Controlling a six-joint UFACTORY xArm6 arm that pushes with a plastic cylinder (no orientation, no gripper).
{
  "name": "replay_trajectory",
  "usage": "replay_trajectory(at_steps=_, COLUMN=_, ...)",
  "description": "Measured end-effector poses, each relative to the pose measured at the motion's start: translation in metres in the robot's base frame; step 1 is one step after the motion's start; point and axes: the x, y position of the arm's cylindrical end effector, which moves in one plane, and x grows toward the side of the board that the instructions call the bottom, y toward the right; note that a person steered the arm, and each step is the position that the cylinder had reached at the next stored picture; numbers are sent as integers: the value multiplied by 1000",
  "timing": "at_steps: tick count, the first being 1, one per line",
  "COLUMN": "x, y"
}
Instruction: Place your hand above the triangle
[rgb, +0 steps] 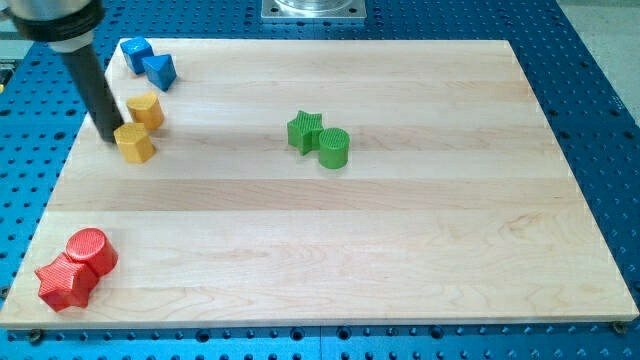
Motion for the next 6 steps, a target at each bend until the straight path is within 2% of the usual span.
replay_trajectory(at_steps=2, x=51, y=7)
replay_trajectory(at_steps=3, x=82, y=38)
replay_trajectory(at_steps=4, x=62, y=108)
replay_trajectory(at_steps=5, x=3, y=173)
replay_trajectory(at_steps=6, x=-81, y=206)
